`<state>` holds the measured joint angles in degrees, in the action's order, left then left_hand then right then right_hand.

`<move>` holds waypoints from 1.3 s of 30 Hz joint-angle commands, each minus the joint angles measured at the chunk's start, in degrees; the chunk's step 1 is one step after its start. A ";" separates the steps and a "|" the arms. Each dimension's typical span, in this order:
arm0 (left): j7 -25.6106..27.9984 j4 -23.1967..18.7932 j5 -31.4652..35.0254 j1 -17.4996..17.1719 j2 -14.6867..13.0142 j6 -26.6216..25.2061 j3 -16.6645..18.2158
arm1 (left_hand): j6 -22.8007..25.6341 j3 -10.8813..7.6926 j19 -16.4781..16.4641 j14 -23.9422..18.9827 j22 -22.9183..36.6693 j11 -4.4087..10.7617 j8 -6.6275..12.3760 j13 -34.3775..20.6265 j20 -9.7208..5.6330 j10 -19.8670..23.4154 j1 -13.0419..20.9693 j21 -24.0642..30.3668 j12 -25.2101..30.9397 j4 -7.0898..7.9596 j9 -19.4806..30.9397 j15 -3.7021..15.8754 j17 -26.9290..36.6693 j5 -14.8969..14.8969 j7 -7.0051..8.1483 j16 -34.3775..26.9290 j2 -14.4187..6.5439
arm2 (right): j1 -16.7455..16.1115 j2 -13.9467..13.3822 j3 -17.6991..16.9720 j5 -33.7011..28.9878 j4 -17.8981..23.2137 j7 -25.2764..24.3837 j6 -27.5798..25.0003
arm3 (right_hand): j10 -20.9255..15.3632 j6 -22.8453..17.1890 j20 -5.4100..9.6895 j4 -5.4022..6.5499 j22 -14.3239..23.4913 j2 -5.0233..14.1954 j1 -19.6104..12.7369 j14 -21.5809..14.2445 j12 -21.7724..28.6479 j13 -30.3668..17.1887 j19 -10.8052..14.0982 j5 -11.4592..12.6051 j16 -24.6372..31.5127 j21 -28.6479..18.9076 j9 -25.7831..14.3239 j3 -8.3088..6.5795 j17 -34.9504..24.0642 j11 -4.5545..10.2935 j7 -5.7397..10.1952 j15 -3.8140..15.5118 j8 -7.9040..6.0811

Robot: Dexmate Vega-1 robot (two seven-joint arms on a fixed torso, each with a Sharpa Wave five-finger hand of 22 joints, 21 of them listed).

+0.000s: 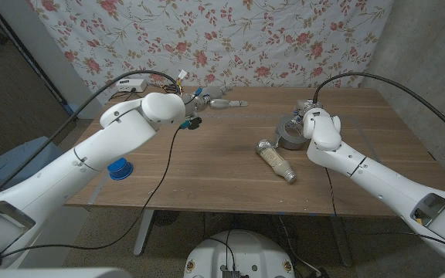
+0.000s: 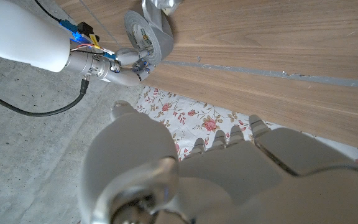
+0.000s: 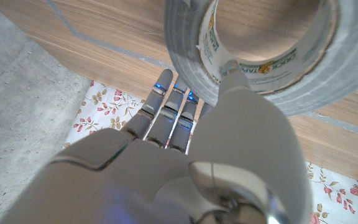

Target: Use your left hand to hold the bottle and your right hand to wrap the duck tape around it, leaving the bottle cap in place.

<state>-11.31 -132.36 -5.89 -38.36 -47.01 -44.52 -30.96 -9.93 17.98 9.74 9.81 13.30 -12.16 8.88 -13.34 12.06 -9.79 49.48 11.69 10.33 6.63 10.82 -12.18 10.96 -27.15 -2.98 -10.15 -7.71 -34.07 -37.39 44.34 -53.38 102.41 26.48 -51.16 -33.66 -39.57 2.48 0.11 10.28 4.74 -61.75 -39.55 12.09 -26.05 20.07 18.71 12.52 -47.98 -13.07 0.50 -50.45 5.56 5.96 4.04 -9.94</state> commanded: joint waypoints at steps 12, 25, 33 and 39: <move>-0.73 1.30 -0.11 0.28 -0.08 1.33 0.30 | -32.43 0.24 29.13 29.99 0.11 -0.25 -0.09 0.02 0.21 -30.80 0.08 0.40 0.42 0.02 0.08 -0.25 0.07 -0.29 -0.45 -0.12 -0.33 | 2.30 -0.09 -1.69 2.36 1.55 8.59 -0.13 | 14.48 21.86 -1.22 3.70 0.04 -6.10 6.68 18.49 -1.77 3.00 -5.89 2.78 -2.44 4.97 1.55 9.59 11.13 -1.67 0.12 4.96 -0.80; 2.68 4.52 2.23 -1.76 0.97 8.29 1.16 | -30.54 0.14 25.33 28.49 0.20 -0.24 1.01 0.00 0.15 -29.07 0.25 2.17 1.48 -0.15 0.13 -0.30 0.03 0.14 0.14 -0.66 -0.16 | -5.22 0.68 -14.23 17.95 5.32 -4.16 9.47 | 14.40 18.71 -4.34 5.89 -0.27 -1.71 8.74 20.03 -1.04 4.49 -5.56 3.53 -1.81 6.41 1.68 9.55 14.53 -5.95 -2.42 1.99 -2.09; 3.37 8.06 2.12 -3.89 1.82 16.40 3.05 | -29.55 0.16 24.45 27.78 0.18 -0.18 1.54 -0.03 0.14 -28.01 0.30 2.51 2.02 -0.19 0.10 -0.32 0.03 0.20 0.57 -0.89 -0.09 | -7.88 1.20 -18.46 23.65 6.23 -10.22 15.14 | 14.33 18.24 -4.80 6.23 -0.31 -1.75 9.44 20.31 -0.96 4.91 -5.58 3.49 -1.82 6.90 1.71 10.03 15.58 -6.26 -2.78 1.29 -2.10; 4.40 12.87 1.16 -6.21 3.23 27.28 5.13 | -28.42 0.36 21.06 26.11 0.10 -0.07 2.00 0.01 -0.03 -26.03 -0.09 3.81 2.99 0.00 0.00 -0.34 0.00 0.50 1.29 -1.29 0.15 | -10.62 2.60 -23.73 31.53 5.01 -14.78 23.89 | 15.71 19.00 -5.26 6.90 -0.33 -1.84 10.87 21.79 -1.37 5.40 -5.92 3.38 -2.14 7.59 1.72 10.79 16.71 -6.78 -3.26 0.42 -1.66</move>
<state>-8.54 -125.61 -4.04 -41.43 -45.45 -31.85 -28.49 -9.75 17.97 9.74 9.81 13.31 -12.16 10.40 -13.34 12.06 -9.79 49.48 14.63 12.62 6.63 10.76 -12.18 10.96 -26.78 -2.30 -11.06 -7.72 -40.22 -36.37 28.78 -32.91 107.70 19.40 -38.53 -18.52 -20.88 -2.30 6.73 9.86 2.97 -51.52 -18.28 10.64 -20.71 14.20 21.68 10.41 -40.81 -11.19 10.83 -34.06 -1.27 3.15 2.37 -11.71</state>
